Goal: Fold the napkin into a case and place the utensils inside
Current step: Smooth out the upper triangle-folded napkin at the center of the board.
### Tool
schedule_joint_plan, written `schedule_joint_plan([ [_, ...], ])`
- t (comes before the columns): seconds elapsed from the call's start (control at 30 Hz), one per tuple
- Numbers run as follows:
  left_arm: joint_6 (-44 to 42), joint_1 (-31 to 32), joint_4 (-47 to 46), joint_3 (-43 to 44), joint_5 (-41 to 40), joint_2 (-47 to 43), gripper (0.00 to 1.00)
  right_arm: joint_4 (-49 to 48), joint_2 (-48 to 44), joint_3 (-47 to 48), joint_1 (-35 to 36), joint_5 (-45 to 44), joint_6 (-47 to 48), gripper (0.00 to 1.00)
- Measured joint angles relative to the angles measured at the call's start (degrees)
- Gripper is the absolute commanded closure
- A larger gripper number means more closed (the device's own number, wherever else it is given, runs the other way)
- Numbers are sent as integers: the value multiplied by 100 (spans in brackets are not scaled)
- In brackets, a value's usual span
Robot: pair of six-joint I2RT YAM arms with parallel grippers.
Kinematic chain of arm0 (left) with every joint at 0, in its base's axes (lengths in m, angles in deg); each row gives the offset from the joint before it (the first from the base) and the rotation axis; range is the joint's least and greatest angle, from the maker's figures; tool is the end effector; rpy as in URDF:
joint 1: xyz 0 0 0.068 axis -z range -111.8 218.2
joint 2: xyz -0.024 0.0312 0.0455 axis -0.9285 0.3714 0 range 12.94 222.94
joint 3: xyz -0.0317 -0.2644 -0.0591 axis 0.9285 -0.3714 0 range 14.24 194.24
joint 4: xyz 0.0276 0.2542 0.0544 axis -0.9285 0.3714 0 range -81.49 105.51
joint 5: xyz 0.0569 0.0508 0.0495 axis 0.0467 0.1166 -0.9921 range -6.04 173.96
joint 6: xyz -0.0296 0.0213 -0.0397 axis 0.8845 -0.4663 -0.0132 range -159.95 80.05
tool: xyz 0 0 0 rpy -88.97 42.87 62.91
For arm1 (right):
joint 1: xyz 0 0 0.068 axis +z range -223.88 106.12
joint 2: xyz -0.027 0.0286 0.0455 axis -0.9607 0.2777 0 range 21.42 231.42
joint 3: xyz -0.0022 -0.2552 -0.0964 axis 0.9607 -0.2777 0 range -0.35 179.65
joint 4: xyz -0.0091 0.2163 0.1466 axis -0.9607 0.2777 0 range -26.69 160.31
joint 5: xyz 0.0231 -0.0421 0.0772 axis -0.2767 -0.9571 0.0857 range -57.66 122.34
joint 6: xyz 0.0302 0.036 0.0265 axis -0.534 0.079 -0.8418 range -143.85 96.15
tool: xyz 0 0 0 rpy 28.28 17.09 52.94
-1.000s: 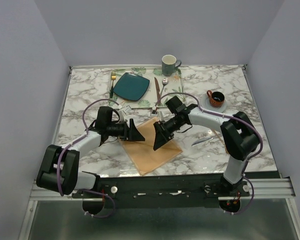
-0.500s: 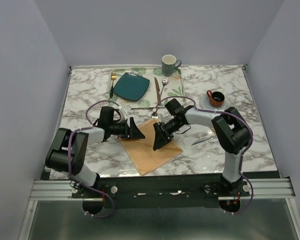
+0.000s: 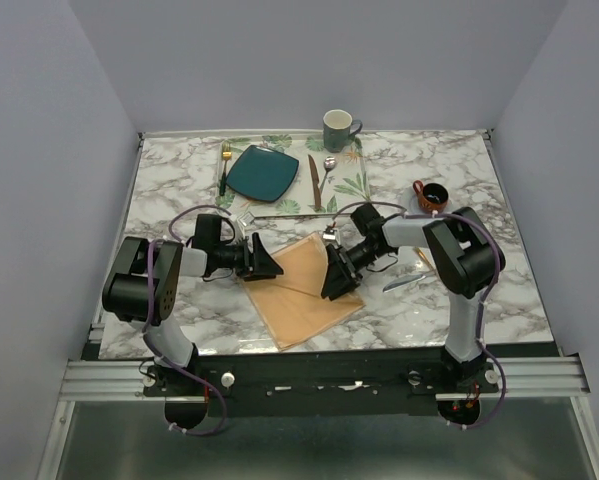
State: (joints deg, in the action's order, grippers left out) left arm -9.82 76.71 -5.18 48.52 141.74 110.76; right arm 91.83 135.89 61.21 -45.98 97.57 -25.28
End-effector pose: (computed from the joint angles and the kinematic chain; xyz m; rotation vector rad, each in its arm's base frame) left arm 0.2713 -0.0711 0.1114 0.0251 2.4324 -1.5300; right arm 0.2837 0.1869 0.1067 0.6944 -2.4250 -1.6074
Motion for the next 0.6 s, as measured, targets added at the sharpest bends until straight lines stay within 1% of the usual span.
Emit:
schedule_joint_plan([
  [0.1,13,-90,-35,4,90,66,30,149,20,-2,-133,33,114,21],
  [0.33,20,-177,-33,46,186,157,30,1082,50,166,-400,-199,754,21],
  [0.6,59,-212,-28,48,188,164,31,1670,70,295,-431,-457,1003,20],
])
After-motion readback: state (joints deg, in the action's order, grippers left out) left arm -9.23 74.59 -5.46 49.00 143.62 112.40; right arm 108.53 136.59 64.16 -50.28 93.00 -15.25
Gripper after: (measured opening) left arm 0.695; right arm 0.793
